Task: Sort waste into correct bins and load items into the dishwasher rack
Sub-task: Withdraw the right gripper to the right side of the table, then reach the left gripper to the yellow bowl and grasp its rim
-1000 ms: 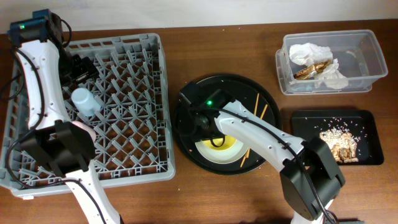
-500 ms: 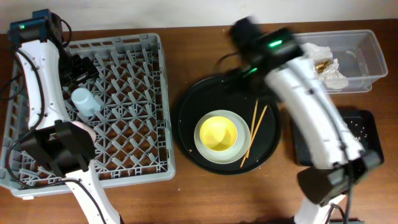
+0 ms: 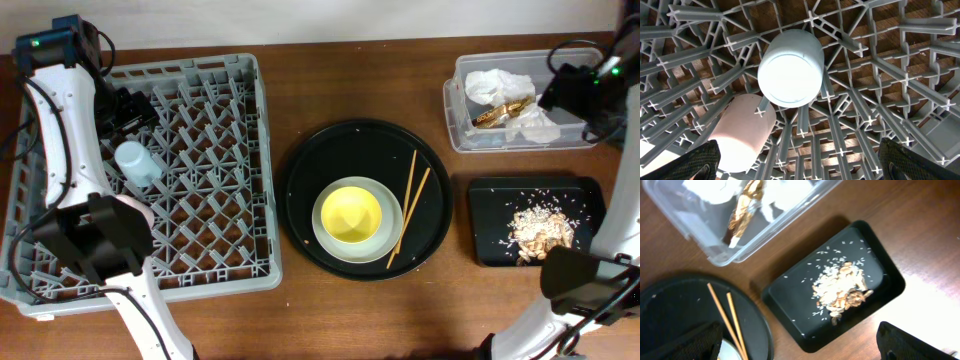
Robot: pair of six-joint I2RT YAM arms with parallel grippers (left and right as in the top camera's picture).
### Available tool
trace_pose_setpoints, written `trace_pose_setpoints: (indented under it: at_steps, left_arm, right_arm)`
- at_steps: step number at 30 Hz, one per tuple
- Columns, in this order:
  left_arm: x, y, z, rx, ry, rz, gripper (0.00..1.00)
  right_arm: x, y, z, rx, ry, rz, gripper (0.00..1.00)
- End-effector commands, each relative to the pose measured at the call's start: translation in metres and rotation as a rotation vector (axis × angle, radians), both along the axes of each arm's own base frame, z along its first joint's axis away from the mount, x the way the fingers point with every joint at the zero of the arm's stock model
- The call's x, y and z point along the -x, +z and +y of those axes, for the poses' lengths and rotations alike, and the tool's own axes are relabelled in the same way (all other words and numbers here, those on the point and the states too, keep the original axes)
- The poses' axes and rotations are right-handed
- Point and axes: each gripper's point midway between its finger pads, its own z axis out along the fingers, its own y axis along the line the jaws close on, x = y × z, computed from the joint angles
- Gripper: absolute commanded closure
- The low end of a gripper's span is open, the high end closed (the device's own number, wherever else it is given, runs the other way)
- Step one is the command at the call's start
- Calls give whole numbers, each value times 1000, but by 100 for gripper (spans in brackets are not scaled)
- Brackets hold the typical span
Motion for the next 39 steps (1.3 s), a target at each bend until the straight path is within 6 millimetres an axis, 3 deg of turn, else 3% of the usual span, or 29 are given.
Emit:
trace_pose_setpoints:
  at_steps: [1, 26, 28, 30, 32, 34, 36, 39]
  left_arm:
    - [0, 11, 3, -15, 8, -29, 1]
    - [-1, 11, 4, -18, 8, -32, 0]
    - [-1, 10, -2, 19, 6, -36, 1]
    - [-9, 13, -35, 211, -8, -81, 1]
    - [-18, 25, -90, 509, -154, -159, 1]
    - [-24, 53, -145, 783, -357, -284, 1]
    - [-22, 61, -179, 850, -430, -286, 1]
    - [-10, 51, -221, 778, -545, -212, 1]
  right_arm:
    - [6, 1, -13, -6, -32, -3, 1]
    - [7, 1, -17, -5, -43, -5, 1]
    - [7, 1, -17, -6, -43, -5, 1]
    - [7, 1, -17, -5, -43, -5, 2]
    - [7, 1, -17, -6, -43, -5, 1]
    - [7, 1, -17, -5, -43, -5, 1]
    - [7, 1, -17, -6, -43, -5, 1]
    - [7, 1, -17, -6, -43, -5, 1]
